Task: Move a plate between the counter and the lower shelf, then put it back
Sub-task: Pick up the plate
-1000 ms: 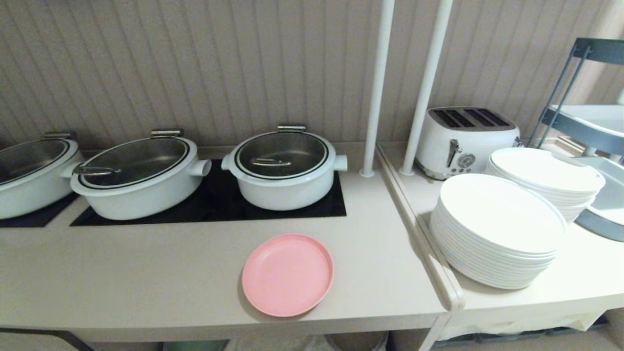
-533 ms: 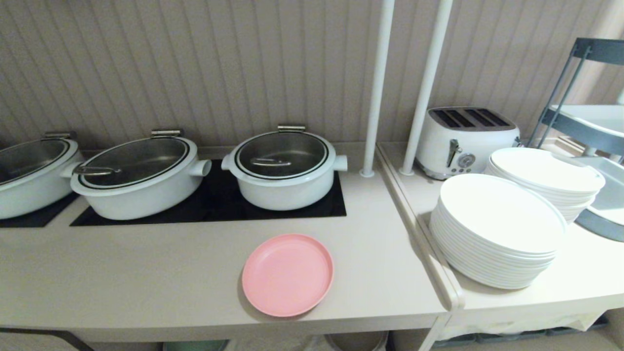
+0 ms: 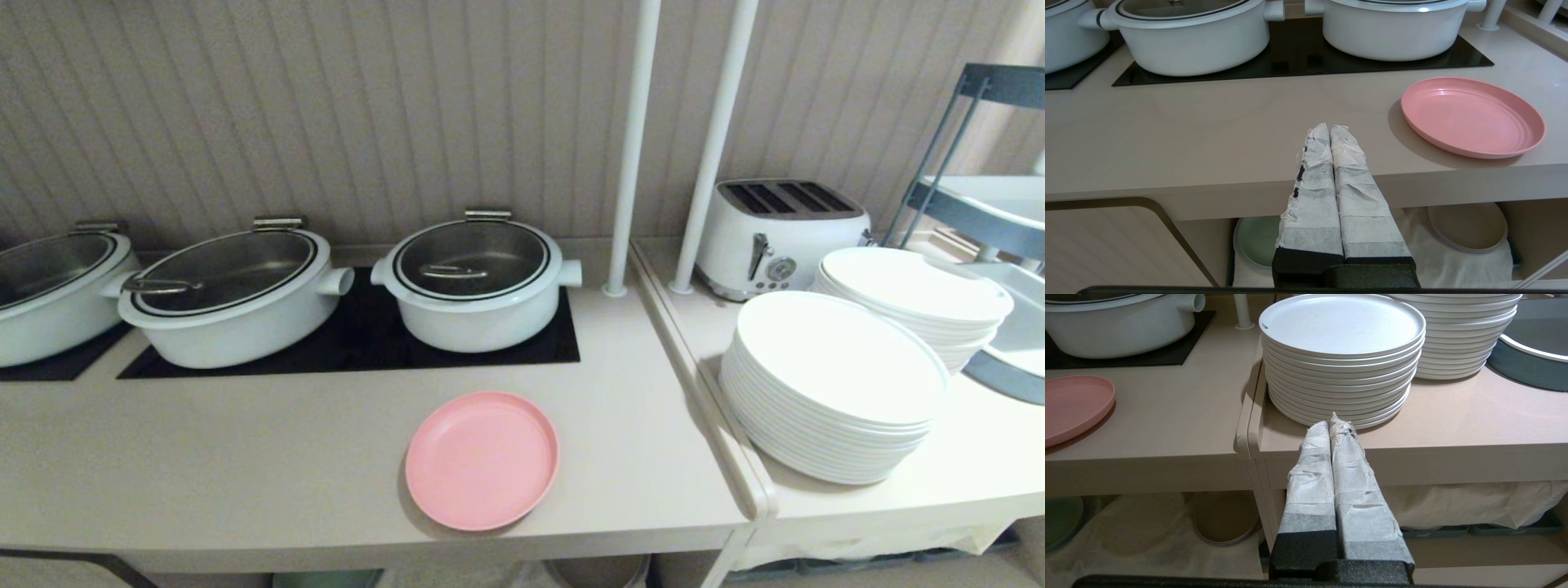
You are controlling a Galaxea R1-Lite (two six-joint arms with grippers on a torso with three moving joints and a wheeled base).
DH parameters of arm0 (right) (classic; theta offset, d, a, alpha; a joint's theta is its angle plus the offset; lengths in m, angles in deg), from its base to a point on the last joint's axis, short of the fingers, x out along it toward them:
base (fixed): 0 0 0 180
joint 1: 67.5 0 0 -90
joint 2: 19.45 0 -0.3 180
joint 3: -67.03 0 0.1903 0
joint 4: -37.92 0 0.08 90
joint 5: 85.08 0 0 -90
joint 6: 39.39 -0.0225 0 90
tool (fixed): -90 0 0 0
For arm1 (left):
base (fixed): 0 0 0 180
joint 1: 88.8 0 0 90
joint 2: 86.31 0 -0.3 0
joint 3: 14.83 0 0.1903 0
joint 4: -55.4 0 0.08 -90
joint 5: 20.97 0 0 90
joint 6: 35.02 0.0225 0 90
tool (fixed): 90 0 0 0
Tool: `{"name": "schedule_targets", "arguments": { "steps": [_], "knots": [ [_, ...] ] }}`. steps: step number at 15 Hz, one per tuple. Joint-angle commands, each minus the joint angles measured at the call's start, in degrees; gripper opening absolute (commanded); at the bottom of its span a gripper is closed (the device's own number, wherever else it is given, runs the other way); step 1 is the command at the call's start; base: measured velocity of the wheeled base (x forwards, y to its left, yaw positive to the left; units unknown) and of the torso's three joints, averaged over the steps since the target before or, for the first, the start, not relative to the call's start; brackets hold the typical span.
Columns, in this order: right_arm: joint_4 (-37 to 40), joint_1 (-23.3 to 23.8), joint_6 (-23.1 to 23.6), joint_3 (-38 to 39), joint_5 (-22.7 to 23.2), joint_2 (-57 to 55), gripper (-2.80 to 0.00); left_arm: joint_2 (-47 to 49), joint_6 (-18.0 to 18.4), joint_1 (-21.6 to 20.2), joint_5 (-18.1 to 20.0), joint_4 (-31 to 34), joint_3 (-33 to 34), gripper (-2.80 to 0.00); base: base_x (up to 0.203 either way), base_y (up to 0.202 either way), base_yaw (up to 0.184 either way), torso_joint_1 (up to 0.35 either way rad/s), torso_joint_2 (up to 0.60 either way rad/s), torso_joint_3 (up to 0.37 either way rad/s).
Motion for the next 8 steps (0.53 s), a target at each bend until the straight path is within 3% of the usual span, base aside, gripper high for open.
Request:
{"name": "schedule_targets", "arguments": {
  "steps": [1,6,8],
  "knots": [
    [-0.1,-0.02,0.0,0.02,0.01,-0.07,-2.8,-0.07,-0.27,-0.01,-0.05,-0.03,0.01,-2.8,0.0,0.0,0.0,0.0,0.0,0.0],
    [-0.01,-0.02,0.0,0.02,0.01,-0.07,-2.8,-0.07,0.33,-0.01,0.04,-0.03,0.01,-2.8,0.0,0.0,0.0,0.0,0.0,0.0],
    [-0.01,-0.02,0.0,0.02,0.01,-0.07,-2.8,-0.07,4.08,-0.01,0.7,-0.24,0.01,-2.8,0.0,0.0,0.0,0.0,0.0,0.0]
  ]
}}
